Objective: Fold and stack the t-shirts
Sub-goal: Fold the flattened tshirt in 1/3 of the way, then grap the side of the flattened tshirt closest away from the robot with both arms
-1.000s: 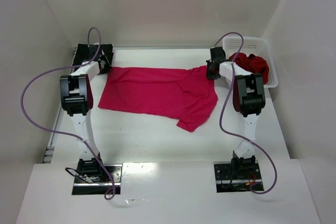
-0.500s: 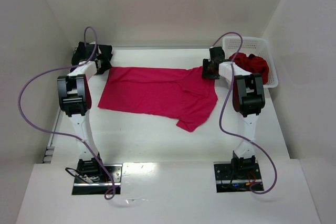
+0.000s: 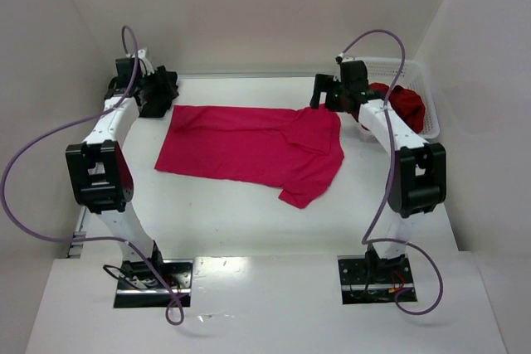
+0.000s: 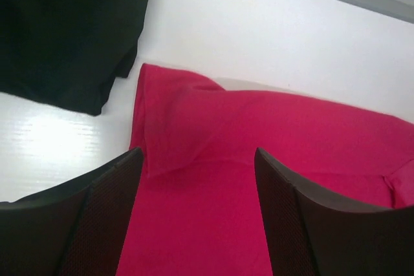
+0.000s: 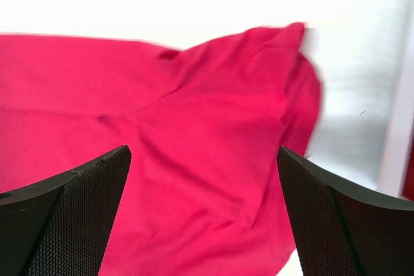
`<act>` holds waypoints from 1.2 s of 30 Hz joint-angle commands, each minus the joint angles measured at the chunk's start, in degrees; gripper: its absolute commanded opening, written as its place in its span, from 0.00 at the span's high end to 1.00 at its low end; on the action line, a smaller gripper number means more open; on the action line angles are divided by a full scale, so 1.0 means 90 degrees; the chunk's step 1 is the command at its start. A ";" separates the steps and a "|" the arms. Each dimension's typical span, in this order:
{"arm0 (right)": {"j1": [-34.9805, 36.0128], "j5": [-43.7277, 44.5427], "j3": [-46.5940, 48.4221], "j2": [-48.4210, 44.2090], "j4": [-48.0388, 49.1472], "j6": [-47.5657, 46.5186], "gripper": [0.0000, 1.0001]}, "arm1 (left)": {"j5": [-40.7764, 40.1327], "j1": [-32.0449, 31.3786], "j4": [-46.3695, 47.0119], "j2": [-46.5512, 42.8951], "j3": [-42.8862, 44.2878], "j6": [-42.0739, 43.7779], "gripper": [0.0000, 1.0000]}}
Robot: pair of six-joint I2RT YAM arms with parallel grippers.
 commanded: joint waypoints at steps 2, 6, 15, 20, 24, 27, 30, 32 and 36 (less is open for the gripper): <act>0.0807 0.0696 -0.0649 -0.0696 -0.0646 0.0244 0.01 | -0.0337 -0.0009 -0.0775 -0.0550 -0.0668 0.0180 0.21; 0.0808 0.0513 -0.1439 -0.1262 -0.0902 0.0985 0.01 | -0.0337 -0.0009 -0.0932 -0.1126 -0.1342 -0.0024 0.21; 0.0866 -0.0473 -0.2650 -0.2648 -0.1954 0.1749 0.18 | -0.0278 -0.0009 -0.1586 -0.1859 -0.2202 -0.0142 0.21; 0.1478 -0.0786 -0.2984 -0.3245 -0.2385 0.2003 0.18 | -0.0347 -0.0009 -0.1645 -0.2045 -0.2397 -0.0220 0.21; 0.2162 -0.1119 -0.2926 -0.2828 -0.2590 0.2345 0.18 | -0.0278 -0.0009 -0.1645 -0.2045 -0.2398 -0.0220 0.21; 0.2623 -0.0788 -0.2926 -0.2670 -0.2738 0.2520 0.18 | -0.0200 -0.0009 -0.1645 -0.2045 -0.2398 -0.0220 0.21; 0.2810 -0.0709 -0.3237 -0.2854 -0.2796 0.2813 0.18 | -0.0200 -0.0009 -0.1645 -0.1987 -0.2398 -0.0220 0.21; 0.2810 -0.0534 -0.3491 -0.2972 -0.2796 0.3086 0.18 | -0.0200 -0.0009 -0.1645 -0.1987 -0.2398 -0.0220 0.21; 0.2810 -0.0095 -0.3580 -0.2915 -0.2855 0.3486 0.22 | -0.0259 -0.0009 -0.1645 -0.1861 -0.2398 -0.0220 0.21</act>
